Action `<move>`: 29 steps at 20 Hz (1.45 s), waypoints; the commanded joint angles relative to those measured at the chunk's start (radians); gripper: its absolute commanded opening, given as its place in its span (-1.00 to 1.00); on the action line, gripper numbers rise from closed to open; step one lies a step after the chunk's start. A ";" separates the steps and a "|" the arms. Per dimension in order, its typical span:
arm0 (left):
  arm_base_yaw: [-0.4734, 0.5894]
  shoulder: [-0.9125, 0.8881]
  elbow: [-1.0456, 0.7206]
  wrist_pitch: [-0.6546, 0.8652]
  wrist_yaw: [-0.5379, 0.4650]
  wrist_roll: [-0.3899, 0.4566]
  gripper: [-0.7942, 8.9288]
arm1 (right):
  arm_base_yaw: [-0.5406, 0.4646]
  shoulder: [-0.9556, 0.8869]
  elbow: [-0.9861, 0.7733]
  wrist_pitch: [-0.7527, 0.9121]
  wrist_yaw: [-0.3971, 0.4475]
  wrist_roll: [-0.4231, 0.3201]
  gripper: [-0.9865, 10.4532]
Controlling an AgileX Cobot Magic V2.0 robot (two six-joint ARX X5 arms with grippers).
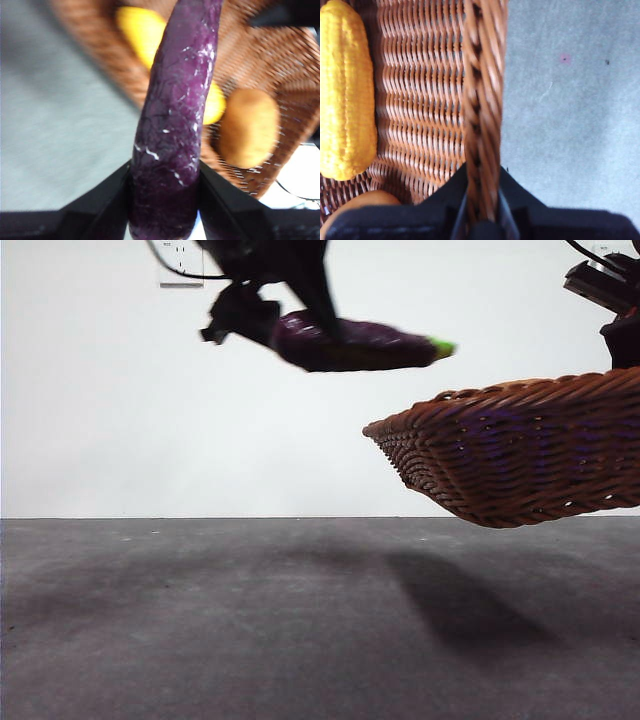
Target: Help me put the vegetables on the table into the basket
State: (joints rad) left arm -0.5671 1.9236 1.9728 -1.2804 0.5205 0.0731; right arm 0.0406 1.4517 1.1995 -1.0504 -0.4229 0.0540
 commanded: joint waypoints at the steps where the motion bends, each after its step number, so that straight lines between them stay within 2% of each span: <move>1: -0.061 0.008 -0.004 0.052 0.003 -0.055 -0.82 | 0.013 -0.002 -0.004 0.006 -0.012 0.014 -0.84; 3: -0.099 0.010 -0.004 0.092 -0.005 -0.120 -0.82 | 0.013 -0.002 -0.004 0.005 -0.008 0.015 -0.84; 4: -0.121 0.018 -0.004 0.108 -0.043 -0.168 -0.82 | 0.016 -0.002 -0.004 0.004 -0.008 0.021 -0.84; 6: -0.159 0.035 -0.004 0.110 -0.128 -0.208 -0.81 | 0.026 -0.002 -0.004 0.005 -0.006 0.022 -0.84; 7: -0.173 0.042 -0.004 0.109 -0.161 -0.237 -0.69 | 0.028 -0.002 -0.004 0.005 -0.005 0.022 -0.84; 9: -0.197 0.053 -0.004 0.155 -0.180 -0.366 -0.37 | 0.045 -0.002 -0.004 0.006 -0.004 0.021 -0.84; 11: -0.219 0.053 -0.004 0.240 -0.172 -0.440 -0.36 | 0.058 -0.002 -0.004 0.007 0.001 0.022 -0.84; 13: -0.231 0.053 -0.004 0.247 -0.148 -0.449 -0.36 | 0.075 -0.002 -0.004 0.006 0.011 0.022 -0.84; 18: -0.256 0.054 -0.004 0.220 -0.241 -0.484 -0.35 | 0.091 -0.002 -0.004 0.003 0.018 0.023 -0.84; 20: -0.256 0.053 -0.004 0.220 -0.254 -0.476 -0.15 | 0.091 -0.002 -0.004 0.003 0.031 0.024 -0.84; 23: -0.250 0.011 -0.004 0.201 -0.261 -0.318 -0.15 | 0.091 -0.002 -0.004 0.006 0.060 0.024 -0.84; 26: -0.250 -0.070 -0.004 0.098 -0.278 -0.217 -0.16 | 0.090 -0.001 -0.004 0.027 0.093 0.024 -0.84; 27: -0.250 -0.105 -0.004 0.038 -0.317 -0.187 -0.31 | 0.089 -0.001 -0.004 0.035 0.099 0.026 -0.84; 29: -0.264 -0.182 -0.004 -0.040 -0.433 -0.147 -0.81 | 0.089 -0.001 -0.004 0.046 0.100 0.025 -0.84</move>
State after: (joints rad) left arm -0.8272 1.7340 1.9724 -1.3300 0.0906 -0.1081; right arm 0.1299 1.4517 1.1995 -1.0130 -0.3119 0.0685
